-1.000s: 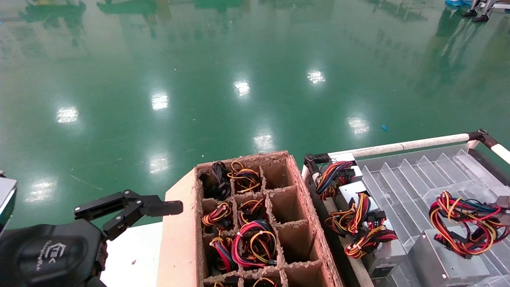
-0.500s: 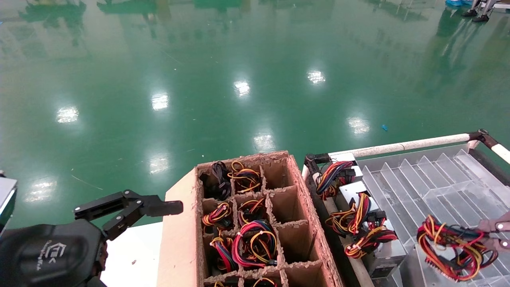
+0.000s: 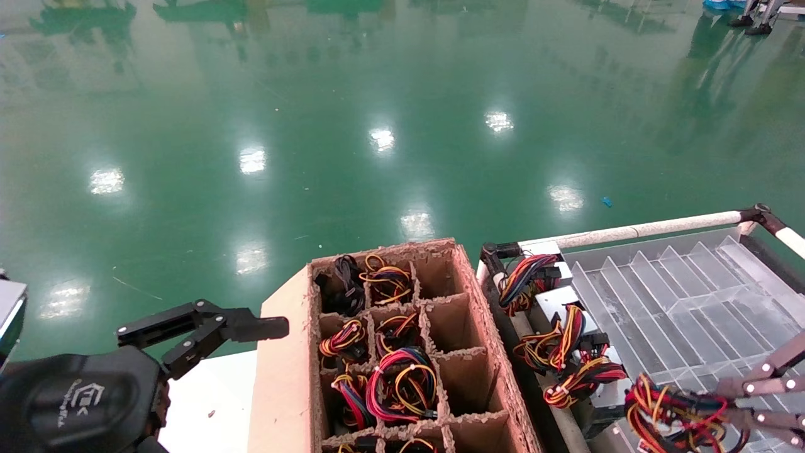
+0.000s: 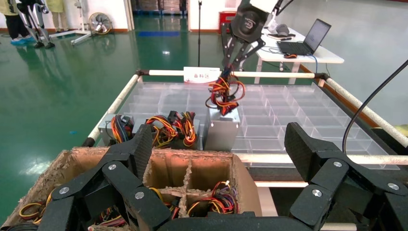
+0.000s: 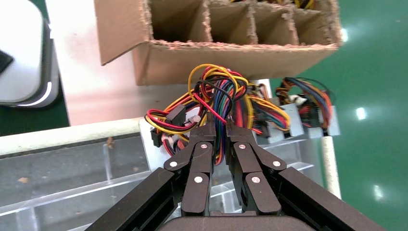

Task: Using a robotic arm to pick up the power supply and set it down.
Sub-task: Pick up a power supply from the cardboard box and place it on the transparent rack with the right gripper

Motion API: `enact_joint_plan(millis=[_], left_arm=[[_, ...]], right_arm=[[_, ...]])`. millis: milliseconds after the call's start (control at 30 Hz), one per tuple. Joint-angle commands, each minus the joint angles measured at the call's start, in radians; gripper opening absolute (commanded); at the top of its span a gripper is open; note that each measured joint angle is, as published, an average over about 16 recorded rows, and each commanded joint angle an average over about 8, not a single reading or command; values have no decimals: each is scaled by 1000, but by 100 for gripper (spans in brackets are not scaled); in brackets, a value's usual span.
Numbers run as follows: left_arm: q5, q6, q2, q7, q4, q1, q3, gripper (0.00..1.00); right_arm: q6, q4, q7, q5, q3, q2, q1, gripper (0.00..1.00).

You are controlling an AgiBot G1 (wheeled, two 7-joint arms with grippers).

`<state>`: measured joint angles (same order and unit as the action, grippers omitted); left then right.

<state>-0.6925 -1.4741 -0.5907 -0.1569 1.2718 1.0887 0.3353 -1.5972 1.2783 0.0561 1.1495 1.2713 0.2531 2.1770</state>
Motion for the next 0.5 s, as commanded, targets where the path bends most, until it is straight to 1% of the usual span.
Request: enact_joint_plan(millis=[33, 500], left_arm=[[0, 0, 0, 0, 0, 0, 0, 100], [0, 0, 0, 0, 0, 0, 0, 100]], right_arm=[[0, 2, -1, -9, 27, 6, 14, 0], [1, -86, 28, -12, 238, 67, 84, 0]])
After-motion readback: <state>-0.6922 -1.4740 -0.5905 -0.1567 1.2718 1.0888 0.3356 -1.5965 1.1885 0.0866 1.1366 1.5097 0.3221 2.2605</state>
